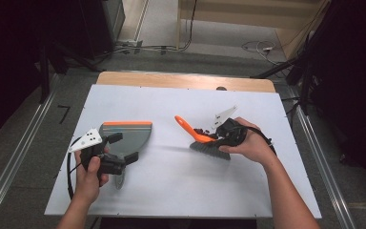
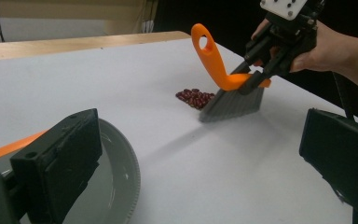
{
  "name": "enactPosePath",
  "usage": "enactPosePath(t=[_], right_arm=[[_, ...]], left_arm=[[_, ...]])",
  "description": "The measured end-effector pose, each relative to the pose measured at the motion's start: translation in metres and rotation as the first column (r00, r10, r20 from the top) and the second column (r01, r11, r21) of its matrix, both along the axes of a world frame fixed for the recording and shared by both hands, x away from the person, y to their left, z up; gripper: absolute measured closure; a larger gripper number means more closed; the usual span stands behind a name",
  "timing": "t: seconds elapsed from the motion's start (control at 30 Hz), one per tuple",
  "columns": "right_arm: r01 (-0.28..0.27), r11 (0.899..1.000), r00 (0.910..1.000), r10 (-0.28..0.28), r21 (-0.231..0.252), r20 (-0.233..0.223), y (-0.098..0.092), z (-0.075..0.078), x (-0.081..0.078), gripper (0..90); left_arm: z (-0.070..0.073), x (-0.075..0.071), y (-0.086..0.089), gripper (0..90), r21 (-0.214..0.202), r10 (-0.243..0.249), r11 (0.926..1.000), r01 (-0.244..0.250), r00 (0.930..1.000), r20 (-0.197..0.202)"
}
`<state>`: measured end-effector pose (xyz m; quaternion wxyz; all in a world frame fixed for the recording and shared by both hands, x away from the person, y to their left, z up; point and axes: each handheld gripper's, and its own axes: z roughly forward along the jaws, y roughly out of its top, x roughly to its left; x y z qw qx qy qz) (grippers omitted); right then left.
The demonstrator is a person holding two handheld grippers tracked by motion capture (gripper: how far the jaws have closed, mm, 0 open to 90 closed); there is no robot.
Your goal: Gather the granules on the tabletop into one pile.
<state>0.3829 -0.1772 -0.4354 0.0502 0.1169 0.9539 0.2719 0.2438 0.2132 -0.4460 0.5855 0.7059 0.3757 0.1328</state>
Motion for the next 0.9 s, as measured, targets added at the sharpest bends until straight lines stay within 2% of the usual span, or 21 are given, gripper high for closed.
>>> enactPosePath(t=[0.1, 0.17, 0.3, 0.47, 0.57, 0.63, 0.7, 0.73, 0.77, 0.8, 0.87, 0.9], right_arm=[[-0.036, 0.999, 0.9974, 0.036, 0.0, 0.062, 0.006, 0.002, 0.006, 68.8], [-0.04, 0.999, 0.9962, 0.039, 0.007, 0.077, 0.009, 0.005, 0.006, 68.8], [-0.045, 0.998, 0.9933, 0.039, 0.054, 0.108, 0.009, 0.017, 0.001, 68.7], [0.029, 0.995, 0.9883, -0.043, 0.095, 0.147, -0.005, 0.033, -0.005, 68.7], [0.117, 0.984, 0.9809, -0.135, 0.132, 0.14, -0.02, 0.038, -0.008, 68.7], [0.19, 0.968, 0.9707, -0.21, 0.164, 0.117, -0.031, 0.038, -0.011, 68.7], [0.27, 0.942, 0.9517, -0.292, 0.198, 0.094, -0.043, 0.037, -0.015, 68.7], [0.322, 0.923, 0.9364, -0.344, 0.211, 0.072, -0.05, 0.037, -0.018, 68.7], [0.352, 0.911, 0.9261, -0.372, 0.215, 0.061, -0.055, 0.036, -0.019, 68.7], [0.388, 0.895, 0.9121, -0.407, 0.222, 0.048, -0.061, 0.035, -0.021, 68.7], [0.462, 0.856, 0.8784, -0.478, 0.233, 0.014, -0.074, 0.031, -0.026, 68.8], [0.483, 0.842, 0.8674, -0.498, 0.241, -0.002, -0.08, 0.029, -0.027, 68.8]], left_arm=[[0.0, 0.0, 0.0, 0.0, -0.003, 0.003, 1.0, -0.003, 1.0, 0.0], [0.0, 0.0, 0.001, 0.0, -0.003, 0.005, 1.0, -0.005, 1.0, -0.001], [0.0, -0.001, 0.002, 0.0, -0.003, 0.006, 1.0, -0.006, 1.0, -0.001], [0.001, -0.001, 0.002, 0.0, -0.003, 0.004, 1.0, -0.004, 1.0, 0.001], [0.001, -0.001, 0.002, 0.0, 0.0, 0.006, 1.0, -0.006, 1.0, 0.003], [0.002, -0.001, 0.003, 0.0, -0.001, 0.007, 1.0, -0.007, 1.0, 0.002], [0.001, -0.001, 0.003, 0.0, 0.0, 0.01, 0.9999, -0.01, 0.9999, 0.003], [0.001, -0.001, 0.003, 0.0, 0.0, 0.01, 0.9999, -0.01, 0.9999, 0.003], [0.001, -0.001, 0.003, 0.0, 0.002, 0.01, 0.9999, -0.01, 0.9999, 0.002], [0.001, -0.001, 0.003, 0.0, 0.002, 0.009, 1.0, -0.009, 1.0, 0.002], [0.0, 0.0, 0.001, 0.0, 0.003, 0.009, 1.0, -0.009, 1.0, 0.002], [0.0, 0.0, 0.001, 0.0, 0.002, 0.008, 1.0, -0.008, 1.0, 0.002]])
